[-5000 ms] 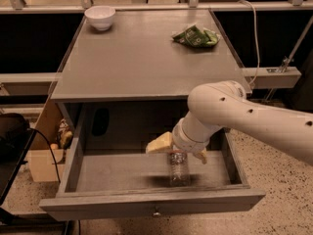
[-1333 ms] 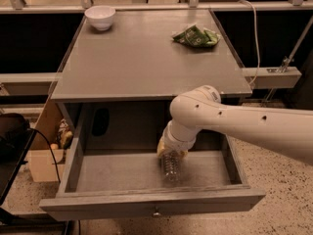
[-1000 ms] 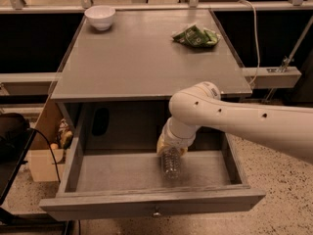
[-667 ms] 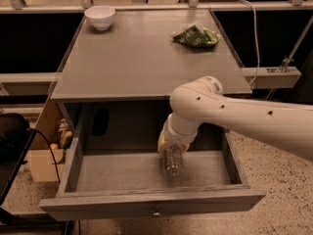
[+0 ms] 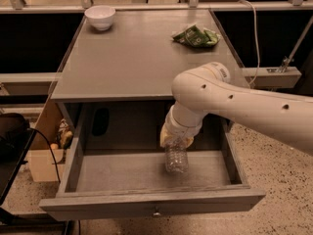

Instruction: Pick water bottle from top drawer and place on counter

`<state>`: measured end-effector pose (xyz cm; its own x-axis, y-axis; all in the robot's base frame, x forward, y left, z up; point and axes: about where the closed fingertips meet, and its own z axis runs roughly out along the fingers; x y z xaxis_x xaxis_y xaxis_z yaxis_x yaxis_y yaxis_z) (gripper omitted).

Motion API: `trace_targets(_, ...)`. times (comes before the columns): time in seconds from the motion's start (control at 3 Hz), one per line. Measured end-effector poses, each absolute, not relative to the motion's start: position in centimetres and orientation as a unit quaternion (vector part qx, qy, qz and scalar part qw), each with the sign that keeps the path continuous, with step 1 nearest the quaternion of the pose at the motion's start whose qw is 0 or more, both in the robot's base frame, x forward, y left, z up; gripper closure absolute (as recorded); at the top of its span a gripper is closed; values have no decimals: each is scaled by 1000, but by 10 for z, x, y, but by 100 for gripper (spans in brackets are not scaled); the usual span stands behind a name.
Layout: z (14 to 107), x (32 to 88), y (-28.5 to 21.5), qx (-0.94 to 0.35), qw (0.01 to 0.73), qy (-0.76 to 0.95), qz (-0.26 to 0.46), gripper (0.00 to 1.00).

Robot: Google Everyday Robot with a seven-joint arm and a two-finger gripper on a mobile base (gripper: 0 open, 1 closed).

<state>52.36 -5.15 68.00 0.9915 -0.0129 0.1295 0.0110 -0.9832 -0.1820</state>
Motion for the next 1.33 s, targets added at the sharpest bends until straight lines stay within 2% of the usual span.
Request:
trace_targets(0.67,732,497,-60,-995,85,2,-52,100)
trace_targets(1.33,764,428,-69,-994,104,20,-37,100)
